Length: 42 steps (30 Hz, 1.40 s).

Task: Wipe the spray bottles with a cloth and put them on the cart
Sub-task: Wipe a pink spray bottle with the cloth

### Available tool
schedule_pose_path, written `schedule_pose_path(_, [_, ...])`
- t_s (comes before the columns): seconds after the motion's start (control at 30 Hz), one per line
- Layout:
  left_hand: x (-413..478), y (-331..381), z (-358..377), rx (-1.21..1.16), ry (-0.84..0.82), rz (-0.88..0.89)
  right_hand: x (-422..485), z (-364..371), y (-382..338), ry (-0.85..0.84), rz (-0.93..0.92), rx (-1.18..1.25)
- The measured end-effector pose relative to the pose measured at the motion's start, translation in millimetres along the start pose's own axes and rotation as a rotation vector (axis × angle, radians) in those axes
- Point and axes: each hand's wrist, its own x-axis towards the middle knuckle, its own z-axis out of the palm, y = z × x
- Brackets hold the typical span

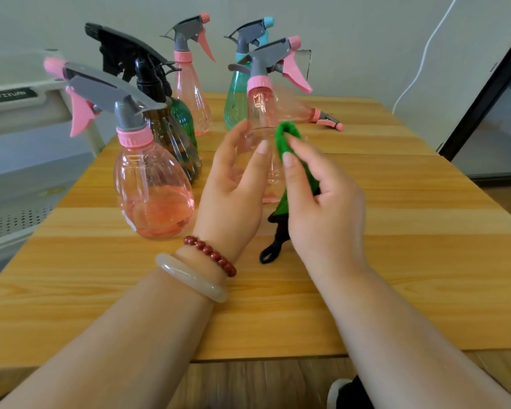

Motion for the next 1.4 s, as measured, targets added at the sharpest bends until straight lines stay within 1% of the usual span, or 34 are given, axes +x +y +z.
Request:
schedule_pose_path(0.07, [-2, 0, 3, 0.009, -0.002, 0.015, 5, -5, 5, 0.017, 0.213, 0.072])
schedule_pose_path(0.1, [-3, 0, 4, 0.015, -0.004, 0.019, 6, -6, 7, 0.013, 0.271, 0.102])
schedule_pose_path(0.13, [-2, 1, 5, 0.019, -0.002, 0.012, 6, -6, 7, 0.014, 0.259, 0.112])
schedule_pose_path(0.17, [-1, 1, 5, 0.009, 0.007, -0.003, 4, -6, 4, 0.019, 0.178, 0.101])
schedule_pose_path(0.27, [1, 1, 1, -0.050, 0.017, -0.037, -8, 4, 0, -0.026, -0.177, 0.002])
schedule_pose_path(0.3, [1, 2, 0, -0.057, 0.015, -0.031, -9, 6, 2, -0.039, -0.208, -0.002])
schedule_pose_path(0.33, [1, 2, 0, -0.062, 0.015, -0.026, -7, 6, 3, -0.035, -0.173, 0.008])
schedule_pose_path(0.4, [0, 2, 2, -0.062, 0.035, -0.011, 0, 0, -2, 0.019, 0.012, 0.040])
schedule_pose_path(0.43, [-2, 3, 4, -0.074, 0.043, -0.010, 3, -2, -3, 0.027, 0.142, 0.108])
schedule_pose_path(0.5, [-2, 2, 5, -0.107, 0.040, -0.003, 7, -3, -3, -0.015, 0.389, 0.335])
schedule_pose_path(0.53, [-1, 0, 4, -0.109, 0.030, 0.007, 7, -3, -3, -0.023, 0.466, 0.427])
schedule_pose_path(0.57, [0, -1, 4, -0.083, 0.017, 0.019, 7, -2, -4, -0.023, 0.484, 0.468])
schedule_pose_path(0.63, [1, -2, 2, 0.047, -0.021, 0.046, 6, -1, -3, -0.022, 0.431, 0.424])
schedule_pose_path(0.7, [1, -3, 0, 0.189, -0.033, 0.069, 6, -3, -4, -0.022, 0.378, 0.329])
schedule_pose_path(0.73, [1, -3, -2, 0.222, -0.039, 0.078, 7, -5, -3, -0.023, 0.346, 0.291])
schedule_pose_path(0.83, [2, -4, 0, 0.179, -0.066, 0.047, 5, -8, 1, -0.045, 0.220, 0.185])
schedule_pose_path(0.93, [3, -6, 1, 0.103, -0.064, 0.005, 1, -5, 2, -0.087, -0.003, 0.096])
schedule_pose_path(1.0, [5, -9, -1, 0.132, -0.058, 0.028, -2, -1, 3, -0.096, -0.162, 0.066])
schedule_pose_path(1.03, [7, -10, -3, 0.160, -0.070, 0.043, -2, 2, 4, -0.096, -0.216, 0.061])
schedule_pose_path(1.07, [7, -10, -4, 0.136, -0.071, 0.019, -2, 3, 4, -0.085, -0.240, 0.061])
schedule_pose_path(1.13, [4, -5, -3, 0.032, -0.048, -0.013, -1, 3, 2, -0.031, -0.214, 0.040])
schedule_pose_path(1.17, [3, -4, -1, 0.011, -0.030, -0.003, 0, 2, 2, 0.010, -0.158, 0.047])
schedule_pose_path(1.23, [-1, -2, 1, 0.004, -0.023, 0.023, 3, -1, 5, 0.077, 0.061, 0.138])
schedule_pose_path(1.3, [-2, -1, 2, -0.021, -0.022, 0.020, 5, -2, 9, 0.077, 0.201, 0.193])
schedule_pose_path(1.33, [-2, -2, 3, -0.023, -0.025, 0.017, 4, -2, 6, 0.072, 0.161, 0.167])
schedule_pose_path(1.4, [0, -4, 3, -0.007, -0.014, 0.025, -2, 1, -2, 0.043, -0.042, 0.069])
